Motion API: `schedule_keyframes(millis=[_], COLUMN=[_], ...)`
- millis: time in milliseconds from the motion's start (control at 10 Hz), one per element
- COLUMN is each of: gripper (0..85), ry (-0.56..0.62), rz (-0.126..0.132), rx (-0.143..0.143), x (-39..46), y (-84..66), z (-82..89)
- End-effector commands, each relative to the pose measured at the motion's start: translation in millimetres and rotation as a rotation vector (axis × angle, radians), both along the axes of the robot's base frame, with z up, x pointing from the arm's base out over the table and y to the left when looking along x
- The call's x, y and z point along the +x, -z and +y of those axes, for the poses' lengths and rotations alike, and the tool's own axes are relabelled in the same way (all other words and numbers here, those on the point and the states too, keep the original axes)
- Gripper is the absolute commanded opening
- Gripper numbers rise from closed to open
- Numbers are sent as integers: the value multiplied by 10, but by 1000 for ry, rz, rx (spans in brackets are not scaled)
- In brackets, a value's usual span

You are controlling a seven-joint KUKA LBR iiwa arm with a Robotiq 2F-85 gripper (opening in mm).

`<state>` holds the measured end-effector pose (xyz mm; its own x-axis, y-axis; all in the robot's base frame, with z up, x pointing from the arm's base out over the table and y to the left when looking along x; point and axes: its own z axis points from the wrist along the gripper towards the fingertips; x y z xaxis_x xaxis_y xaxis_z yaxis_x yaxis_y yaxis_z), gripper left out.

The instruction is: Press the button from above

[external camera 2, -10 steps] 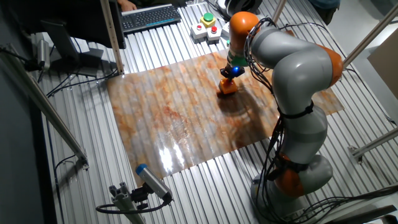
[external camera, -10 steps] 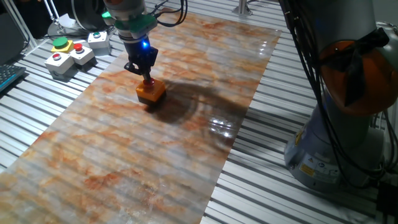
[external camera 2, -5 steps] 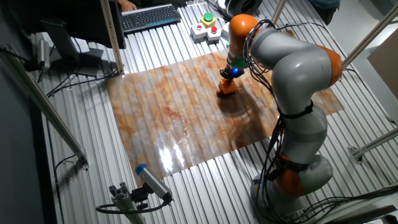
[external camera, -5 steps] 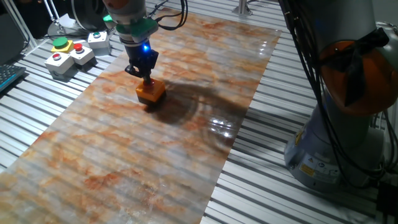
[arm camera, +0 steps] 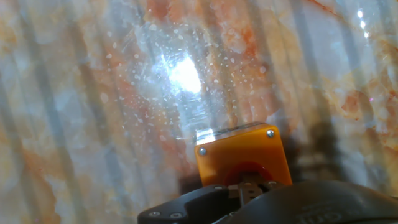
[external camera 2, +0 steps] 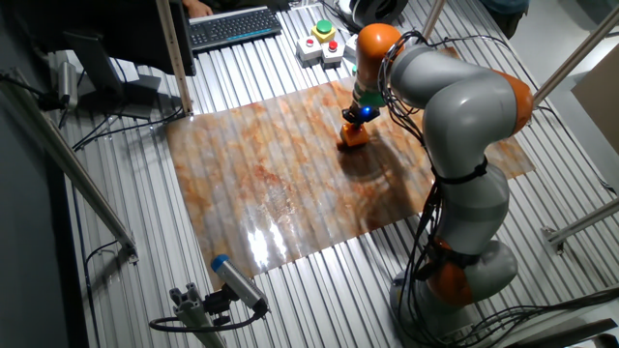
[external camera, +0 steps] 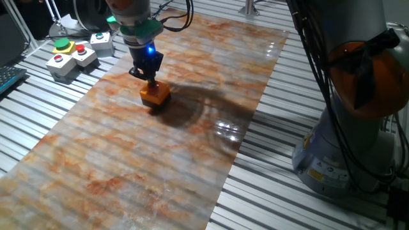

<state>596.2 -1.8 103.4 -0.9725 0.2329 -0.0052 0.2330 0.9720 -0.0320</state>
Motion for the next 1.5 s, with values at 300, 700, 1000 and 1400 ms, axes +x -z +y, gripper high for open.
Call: schedule_keyframes(millis=[300,700,1000,1400], gripper=[0,0,0,0], ry=[2,11,8,11], rz=[23,26,22,30], rx=[6,-4,-4,0], x=[21,31,36,28], y=[-234,-327,-328,-523], z=[-15,14,19,29])
